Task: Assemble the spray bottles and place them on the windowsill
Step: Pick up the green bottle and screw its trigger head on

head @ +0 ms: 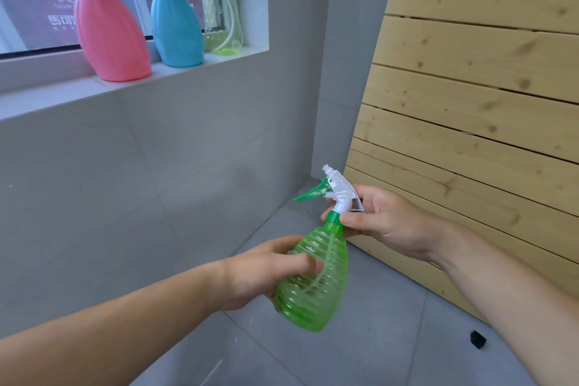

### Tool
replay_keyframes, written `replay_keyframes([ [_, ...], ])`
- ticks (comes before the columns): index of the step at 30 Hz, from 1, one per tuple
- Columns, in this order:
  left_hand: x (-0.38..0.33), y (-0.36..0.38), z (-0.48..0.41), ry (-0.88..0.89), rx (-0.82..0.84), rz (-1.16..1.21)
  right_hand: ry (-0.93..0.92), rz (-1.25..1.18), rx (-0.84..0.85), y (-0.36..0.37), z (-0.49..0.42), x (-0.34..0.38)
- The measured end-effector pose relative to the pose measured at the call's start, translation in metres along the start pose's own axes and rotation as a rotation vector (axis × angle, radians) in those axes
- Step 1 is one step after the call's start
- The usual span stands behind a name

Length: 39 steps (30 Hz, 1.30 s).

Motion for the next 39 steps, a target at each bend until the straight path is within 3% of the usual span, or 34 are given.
replay_keyframes([
  [11,0.005,0.003,0.001,-0.032,0.113,0.19,-0.012,-0.109,0.138,-0.001,0.003,-0.003],
  [23,0.003,0.004,0.002,-0.032,-0.005,-0.004,-0.03,0.171,-0.264,0.0,-0.005,-0.011],
  [28,0.0,0.001,0.003,-0.022,-0.014,-0.023,-0.043,0.04,-0.156,0.0,-0.005,-0.005],
  [33,0.0,0.004,0.005,-0.017,-0.003,-0.023,-0.042,0.116,-0.241,0.004,-0.01,-0.008],
  [37,-0.003,0.001,0.004,-0.003,-0.019,-0.009,-0.05,0.026,-0.107,0.001,-0.006,-0.002],
  [39,-0.003,0.002,0.004,0.004,-0.017,-0.007,-0.054,0.041,-0.135,-0.002,-0.005,-0.002],
])
Point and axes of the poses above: each hand's wrist, its own z-axis away from the middle knuckle, its own y-axis out of the palm, x = y × z, the point moved 6 cm from there along -z, towards the middle knuckle, and after that the axes turned 12 degrees about y, right-handed, at the moved point
